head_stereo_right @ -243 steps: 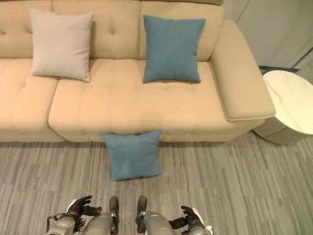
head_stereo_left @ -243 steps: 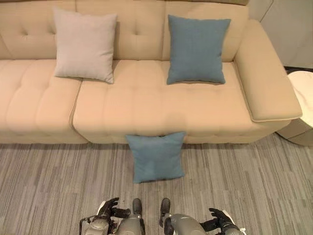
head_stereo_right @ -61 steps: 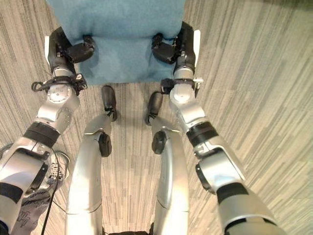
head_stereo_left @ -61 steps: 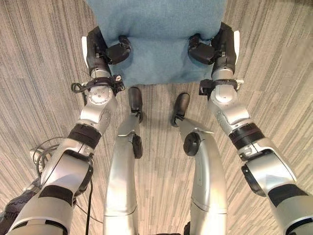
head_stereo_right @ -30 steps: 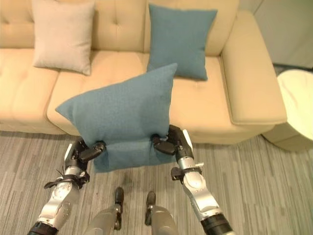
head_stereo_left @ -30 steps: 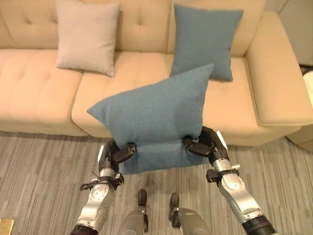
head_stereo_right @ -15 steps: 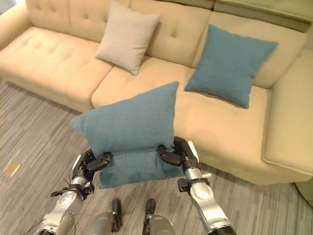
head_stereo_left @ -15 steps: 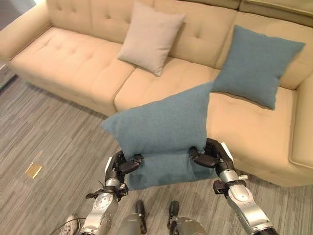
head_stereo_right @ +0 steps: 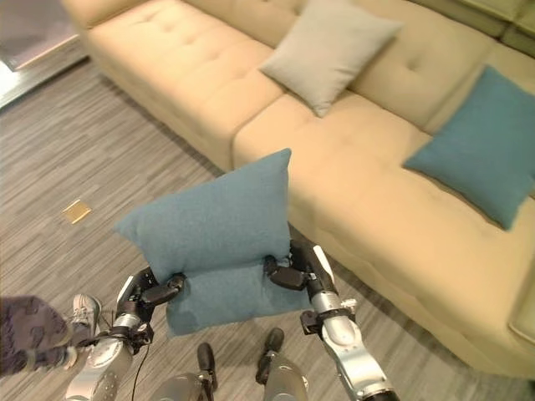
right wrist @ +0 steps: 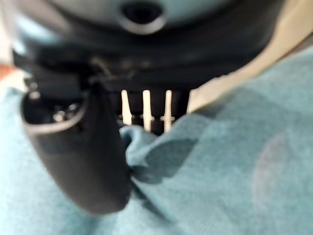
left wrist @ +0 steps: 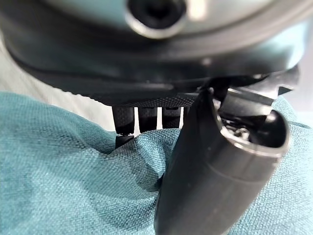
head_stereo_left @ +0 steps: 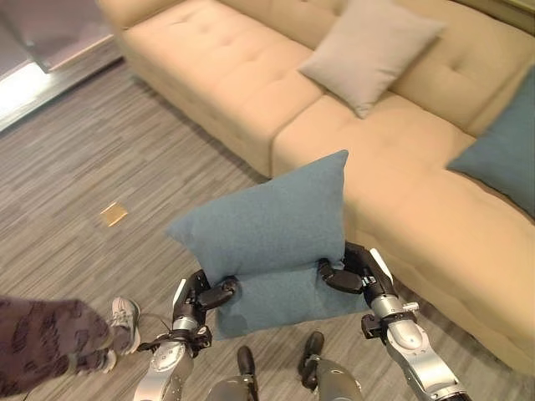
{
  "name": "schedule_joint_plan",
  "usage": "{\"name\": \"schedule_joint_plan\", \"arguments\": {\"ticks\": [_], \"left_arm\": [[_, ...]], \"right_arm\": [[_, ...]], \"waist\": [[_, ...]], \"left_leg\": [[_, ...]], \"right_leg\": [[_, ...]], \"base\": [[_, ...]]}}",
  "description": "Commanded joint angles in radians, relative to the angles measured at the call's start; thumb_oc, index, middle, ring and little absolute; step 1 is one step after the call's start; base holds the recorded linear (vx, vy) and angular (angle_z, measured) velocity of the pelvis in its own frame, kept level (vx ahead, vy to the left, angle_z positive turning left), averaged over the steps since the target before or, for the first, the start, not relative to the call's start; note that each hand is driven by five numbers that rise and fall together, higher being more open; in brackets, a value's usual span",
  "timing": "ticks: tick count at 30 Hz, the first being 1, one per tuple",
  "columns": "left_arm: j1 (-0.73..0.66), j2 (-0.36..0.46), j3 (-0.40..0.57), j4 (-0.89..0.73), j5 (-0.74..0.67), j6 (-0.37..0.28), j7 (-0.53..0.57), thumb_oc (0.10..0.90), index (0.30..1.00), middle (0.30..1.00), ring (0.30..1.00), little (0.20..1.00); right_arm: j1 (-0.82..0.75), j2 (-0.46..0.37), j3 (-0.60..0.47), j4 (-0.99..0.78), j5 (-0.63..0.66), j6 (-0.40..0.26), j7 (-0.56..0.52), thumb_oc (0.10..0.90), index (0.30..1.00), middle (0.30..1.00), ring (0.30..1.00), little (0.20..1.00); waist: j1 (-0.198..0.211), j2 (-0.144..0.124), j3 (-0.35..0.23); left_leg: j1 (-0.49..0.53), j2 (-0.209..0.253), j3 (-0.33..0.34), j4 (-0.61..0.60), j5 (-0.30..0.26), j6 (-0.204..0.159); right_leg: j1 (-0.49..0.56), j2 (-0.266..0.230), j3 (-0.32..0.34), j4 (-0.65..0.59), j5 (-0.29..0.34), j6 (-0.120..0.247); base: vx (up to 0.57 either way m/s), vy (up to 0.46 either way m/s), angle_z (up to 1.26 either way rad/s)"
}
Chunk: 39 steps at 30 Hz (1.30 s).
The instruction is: Pick up all the scattered cushions and arrange them neatly on the sofa.
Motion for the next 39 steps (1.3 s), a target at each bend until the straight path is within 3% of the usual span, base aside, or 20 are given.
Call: {"name": "schedule_joint_plan", "arguments": {"ticks": [1,4,5,10,17,18,39], "left_arm": [[-0.075,0.031,0.000,-0.148,0.062,-0.105,-0.065,0.400,0.300,0.300,0.300,0.300],[-0.087,0.034,-0.006,-0.150,0.076,-0.111,-0.065,0.400,0.300,0.300,0.300,0.300],[-0.097,0.029,-0.014,-0.153,0.075,-0.115,-0.063,0.400,0.300,0.300,0.300,0.300],[-0.112,0.021,-0.023,-0.154,0.086,-0.112,-0.060,0.400,0.300,0.300,0.300,0.300],[-0.073,0.019,-0.019,-0.172,0.089,-0.095,-0.070,0.400,0.300,0.300,0.300,0.300],[0.021,-0.001,0.083,-0.082,0.249,-0.074,-0.079,0.400,0.300,0.300,0.300,0.300],[0.061,-0.014,0.090,-0.083,0.217,-0.050,-0.079,0.400,0.300,0.300,0.300,0.300]], "right_arm": [[-0.130,0.038,-0.026,-0.155,0.001,-0.122,0.009,0.400,0.300,0.300,0.300,0.300],[-0.127,0.032,-0.036,-0.154,0.000,-0.124,0.009,0.400,0.300,0.300,0.300,0.300],[-0.118,0.027,-0.046,-0.161,-0.001,-0.127,0.008,0.400,0.300,0.300,0.300,0.300],[-0.121,0.011,-0.064,-0.151,-0.010,-0.129,-0.001,0.400,0.300,0.300,0.300,0.300],[-0.068,0.010,-0.076,-0.177,-0.027,-0.121,0.018,0.400,0.300,0.300,0.300,0.300],[0.052,0.071,-0.147,0.001,-0.068,-0.055,0.069,0.400,0.300,0.300,0.300,0.300],[0.102,0.046,-0.155,-0.017,-0.107,-0.043,0.059,0.400,0.300,0.300,0.300,0.300]], "waist": [[-0.047,-0.020,-0.048],[-0.050,-0.016,-0.057],[-0.051,-0.023,-0.066],[-0.044,-0.026,-0.101],[-0.040,-0.043,-0.144],[-0.035,-0.031,-0.182],[-0.032,-0.038,-0.179]], "left_leg": [[-0.041,-0.045,-0.117,0.025,-0.067,-0.018],[-0.045,-0.062,-0.154,0.014,-0.056,-0.015],[-0.041,-0.087,-0.190,0.014,-0.053,-0.019],[-0.040,-0.100,-0.216,-0.015,-0.039,-0.034],[0.020,-0.077,-0.206,-0.060,-0.035,-0.044],[0.054,0.017,-0.085,-0.032,-0.065,-0.064],[0.101,0.033,-0.132,-0.102,-0.021,-0.091]], "right_leg": [[-0.006,0.184,0.293,-0.087,-0.025,0.075],[-0.013,0.213,0.321,-0.090,-0.017,0.067],[0.018,0.223,0.333,-0.141,-0.016,0.057],[0.071,0.218,0.304,-0.237,0.020,0.052],[0.143,0.211,0.263,-0.294,0.021,0.055],[0.176,0.166,0.294,-0.249,-0.028,0.067],[0.221,0.193,0.258,-0.286,-0.047,0.044]], "base": [[0.04,0.083,1.61],[0.07,-0.010,1.24],[0.13,-0.042,0.81],[0.09,-0.066,0.65],[0.09,-0.036,0.10],[0.06,-0.042,0.02],[0.04,-0.030,0.01]]}}
